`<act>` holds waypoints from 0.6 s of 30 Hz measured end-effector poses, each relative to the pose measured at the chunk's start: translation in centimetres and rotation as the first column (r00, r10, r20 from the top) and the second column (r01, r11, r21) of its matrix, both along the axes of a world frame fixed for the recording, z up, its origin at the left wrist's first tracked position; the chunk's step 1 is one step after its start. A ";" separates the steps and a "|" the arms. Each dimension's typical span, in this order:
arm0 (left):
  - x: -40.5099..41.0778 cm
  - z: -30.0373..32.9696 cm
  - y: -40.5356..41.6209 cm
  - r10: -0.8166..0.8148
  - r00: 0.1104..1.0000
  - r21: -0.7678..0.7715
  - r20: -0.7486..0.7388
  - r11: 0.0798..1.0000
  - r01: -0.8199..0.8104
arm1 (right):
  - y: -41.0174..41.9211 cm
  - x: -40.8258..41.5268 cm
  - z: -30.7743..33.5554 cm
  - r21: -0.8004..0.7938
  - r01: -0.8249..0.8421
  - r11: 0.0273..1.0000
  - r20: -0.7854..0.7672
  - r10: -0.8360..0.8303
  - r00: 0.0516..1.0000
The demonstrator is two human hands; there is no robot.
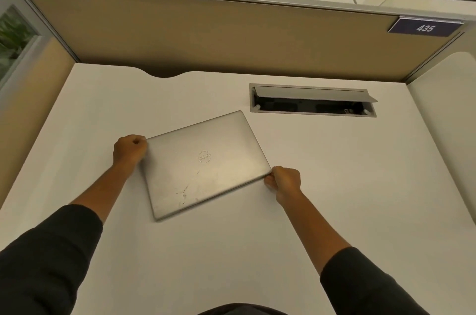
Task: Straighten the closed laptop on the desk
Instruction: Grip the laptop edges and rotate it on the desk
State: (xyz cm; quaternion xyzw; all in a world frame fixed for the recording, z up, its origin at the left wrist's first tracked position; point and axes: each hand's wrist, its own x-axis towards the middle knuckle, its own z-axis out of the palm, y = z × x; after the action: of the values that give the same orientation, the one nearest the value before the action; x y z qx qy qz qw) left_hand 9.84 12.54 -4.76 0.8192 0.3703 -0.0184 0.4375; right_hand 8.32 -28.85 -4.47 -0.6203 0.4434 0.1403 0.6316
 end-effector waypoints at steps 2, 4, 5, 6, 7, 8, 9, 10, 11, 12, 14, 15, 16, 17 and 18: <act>0.2 -0.1 0.3 -0.020 1.000 -0.021 -0.009 1.000 0.019 | 0.1 0.2 -0.3 0.062 0.031 0.998 0.009 -0.031 0.999; 0.2 -0.2 0.4 -0.035 0.999 -0.026 -0.017 0.999 0.035 | 0.2 0.4 -0.4 0.095 0.072 0.993 0.008 -0.073 0.997; 0.1 -0.2 0.4 -0.039 0.999 -0.027 -0.015 0.999 0.039 | 0.4 0.4 -0.4 0.086 0.088 0.992 0.005 -0.089 0.996; 0.1 -0.2 0.4 -0.039 0.999 -0.029 -0.014 0.999 0.039 | 0.5 0.4 -0.3 0.069 0.096 0.993 0.002 -0.096 0.995; -0.1 -0.3 0.4 -0.035 0.999 -0.034 -0.015 0.999 0.035 | 0.7 0.4 -0.2 0.052 0.097 0.994 0.000 -0.097 0.995; -0.3 -0.3 0.4 -0.028 0.999 -0.042 -0.019 0.999 0.028 | 0.8 0.4 0.0 0.037 0.094 0.995 0.001 -0.094 0.996; -0.6 -0.3 0.4 -0.023 0.999 -0.052 -0.024 0.998 0.021 | 0.9 0.6 0.0 0.021 0.089 0.996 0.006 -0.090 0.996; -0.9 -0.4 0.3 -0.019 0.999 -0.058 -0.027 0.998 0.018 | 1.0 0.8 0.2 0.005 0.083 0.997 0.014 -0.083 0.996; -1.3 -0.5 0.2 -0.020 0.999 -0.062 -0.028 0.998 0.018 | 1.0 1.0 0.3 -0.006 0.077 0.997 0.022 -0.077 0.997; -1.8 -0.5 0.1 -0.021 0.999 -0.065 -0.027 0.998 0.020 | 1.0 1.4 0.5 -0.014 0.073 0.997 0.030 -0.073 0.997; -2.9 -0.7 -0.2 -0.014 1.000 -0.083 -0.021 0.996 0.012 | 0.8 2.1 0.9 -0.027 0.064 0.998 0.049 -0.062 0.997; -3.4 -0.8 -0.5 -0.007 1.000 -0.097 -0.018 0.995 0.006 | 0.6 2.5 1.0 -0.036 0.055 0.998 0.056 -0.053 0.997; -4.0 -0.9 -0.8 0.000 1.000 -0.110 -0.014 0.994 -0.001 | 0.4 2.9 1.2 -0.046 0.046 0.998 0.060 -0.044 0.997; -4.6 -0.9 -1.1 0.008 1.000 -0.122 -0.012 0.992 -0.009 | 0.2 3.3 1.3 -0.056 0.038 0.998 0.064 -0.034 0.997; -5.1 -0.8 -1.6 0.015 1.000 -0.139 -0.009 0.990 -0.016 | -0.1 3.7 1.4 -0.070 0.030 0.997 0.067 -0.026 0.997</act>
State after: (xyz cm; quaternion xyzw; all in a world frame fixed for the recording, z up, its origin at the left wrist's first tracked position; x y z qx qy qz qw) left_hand 4.70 10.99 -5.61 0.7838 0.3763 -0.0441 0.4921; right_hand 11.99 -28.91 -3.12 -0.6403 0.4356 0.0951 0.6255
